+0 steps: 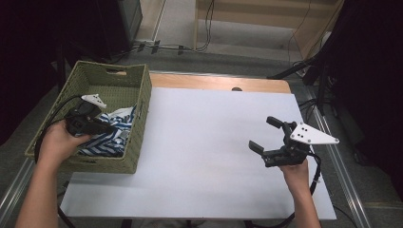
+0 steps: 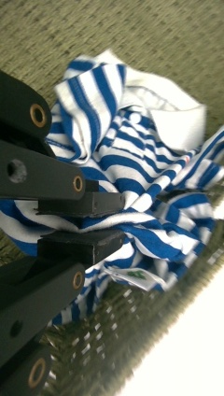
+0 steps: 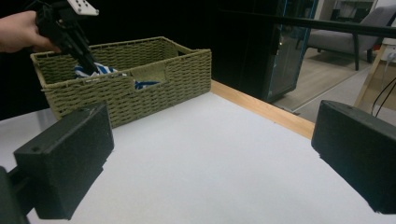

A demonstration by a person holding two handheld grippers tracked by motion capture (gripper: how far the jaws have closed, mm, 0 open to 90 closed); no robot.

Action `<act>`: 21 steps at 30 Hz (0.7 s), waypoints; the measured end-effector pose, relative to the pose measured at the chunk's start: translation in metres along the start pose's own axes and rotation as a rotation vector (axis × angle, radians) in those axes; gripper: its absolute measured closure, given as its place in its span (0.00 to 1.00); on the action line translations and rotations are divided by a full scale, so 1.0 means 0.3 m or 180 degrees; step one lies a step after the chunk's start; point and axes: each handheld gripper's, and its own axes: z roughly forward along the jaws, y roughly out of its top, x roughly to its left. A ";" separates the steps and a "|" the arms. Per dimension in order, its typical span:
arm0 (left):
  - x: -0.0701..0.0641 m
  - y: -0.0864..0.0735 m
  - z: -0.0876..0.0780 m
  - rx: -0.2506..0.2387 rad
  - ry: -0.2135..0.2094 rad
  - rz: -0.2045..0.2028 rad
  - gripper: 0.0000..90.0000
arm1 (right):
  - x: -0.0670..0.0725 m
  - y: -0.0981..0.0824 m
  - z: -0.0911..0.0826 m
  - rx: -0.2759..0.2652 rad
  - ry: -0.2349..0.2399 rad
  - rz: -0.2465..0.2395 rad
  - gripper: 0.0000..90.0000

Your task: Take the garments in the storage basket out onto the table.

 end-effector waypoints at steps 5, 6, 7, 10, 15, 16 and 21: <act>-0.003 -0.003 -0.019 -0.0176 -0.0064 0.0075 0.92 | -0.001 0.000 0.000 -0.0006 0.0004 0.0001 0.00; -0.003 -0.003 -0.022 -0.0214 -0.0098 0.0079 0.92 | -0.001 0.000 0.000 -0.0005 0.0006 0.0002 0.00; -0.004 -0.003 -0.026 -0.0242 -0.0107 0.0108 0.92 | -0.001 -0.001 0.000 -0.0007 0.0006 0.0004 0.00; -0.007 -0.004 -0.035 -0.0341 -0.0170 0.0178 0.92 | -0.001 0.000 0.000 -0.0010 0.0006 0.0001 0.00; -0.018 -0.003 -0.050 -0.0506 -0.0254 0.0348 0.92 | -0.004 -0.002 0.000 -0.0003 -0.0001 0.0010 0.00; -0.020 -0.003 -0.052 -0.0522 -0.0251 0.0380 0.92 | -0.004 -0.002 0.000 -0.0004 0.0001 0.0011 0.00; -0.027 0.000 -0.068 -0.0675 -0.0271 0.0429 0.92 | -0.005 -0.002 -0.002 -0.0008 -0.0001 0.0006 0.00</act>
